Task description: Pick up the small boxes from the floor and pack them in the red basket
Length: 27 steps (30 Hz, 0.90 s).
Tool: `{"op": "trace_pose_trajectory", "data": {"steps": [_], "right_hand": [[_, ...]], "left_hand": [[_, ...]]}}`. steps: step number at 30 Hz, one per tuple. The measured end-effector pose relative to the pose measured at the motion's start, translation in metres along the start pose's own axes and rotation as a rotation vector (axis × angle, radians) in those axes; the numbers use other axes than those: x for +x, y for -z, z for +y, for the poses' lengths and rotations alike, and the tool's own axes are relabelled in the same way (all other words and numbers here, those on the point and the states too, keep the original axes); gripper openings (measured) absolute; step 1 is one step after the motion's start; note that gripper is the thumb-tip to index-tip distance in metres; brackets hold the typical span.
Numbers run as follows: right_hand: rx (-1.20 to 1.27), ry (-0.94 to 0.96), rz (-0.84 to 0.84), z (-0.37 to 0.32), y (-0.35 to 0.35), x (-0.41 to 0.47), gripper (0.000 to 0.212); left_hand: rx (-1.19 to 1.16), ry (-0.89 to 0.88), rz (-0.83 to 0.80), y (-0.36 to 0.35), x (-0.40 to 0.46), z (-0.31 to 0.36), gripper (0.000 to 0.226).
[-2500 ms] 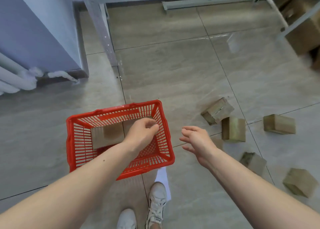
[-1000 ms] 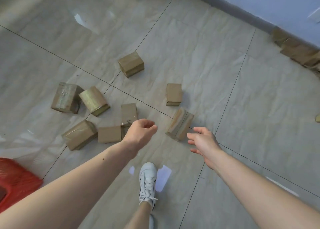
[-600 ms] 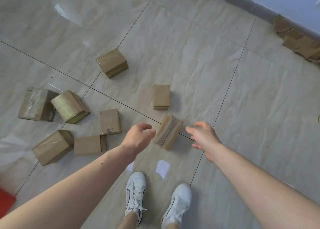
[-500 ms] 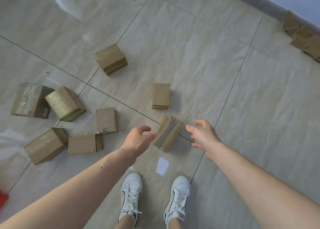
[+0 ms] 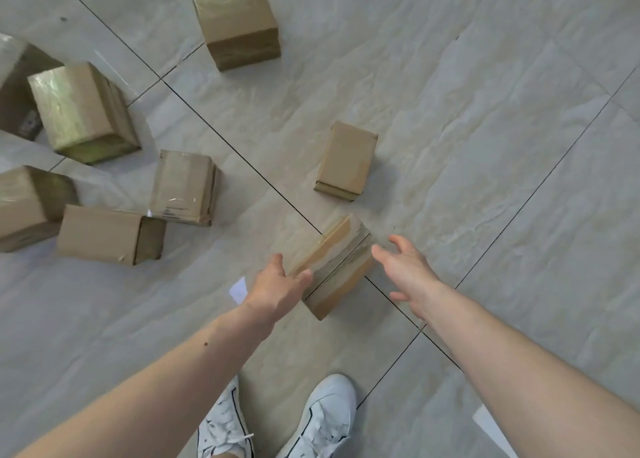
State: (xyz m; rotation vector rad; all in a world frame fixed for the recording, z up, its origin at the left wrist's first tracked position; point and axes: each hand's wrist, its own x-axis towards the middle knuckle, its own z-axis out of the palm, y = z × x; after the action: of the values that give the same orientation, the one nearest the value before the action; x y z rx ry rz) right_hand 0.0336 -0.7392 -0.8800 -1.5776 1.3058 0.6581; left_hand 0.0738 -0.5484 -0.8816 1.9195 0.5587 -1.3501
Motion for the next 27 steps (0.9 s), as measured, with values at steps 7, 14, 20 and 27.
{"op": "trace_pose_trajectory", "data": {"steps": [7,14,20,27], "right_hand": [[0.038,0.021,-0.053,0.006,-0.022,0.033,0.057],[0.046,0.045,-0.034,-0.024,-0.013,-0.016,0.059],[0.048,0.075,-0.039,-0.087,0.004,-0.094,0.058],[0.112,0.100,-0.043,-0.160,0.013,-0.184,0.064]], "left_hand": [[-0.146,0.046,-0.033,-0.014,0.024,-0.009,0.015],[-0.253,-0.046,0.115,0.024,-0.018,0.010,0.046],[-0.332,-0.156,0.341,0.078,-0.083,0.045,0.019],[-0.461,-0.231,0.548,0.149,-0.154,0.069,0.024]]}}
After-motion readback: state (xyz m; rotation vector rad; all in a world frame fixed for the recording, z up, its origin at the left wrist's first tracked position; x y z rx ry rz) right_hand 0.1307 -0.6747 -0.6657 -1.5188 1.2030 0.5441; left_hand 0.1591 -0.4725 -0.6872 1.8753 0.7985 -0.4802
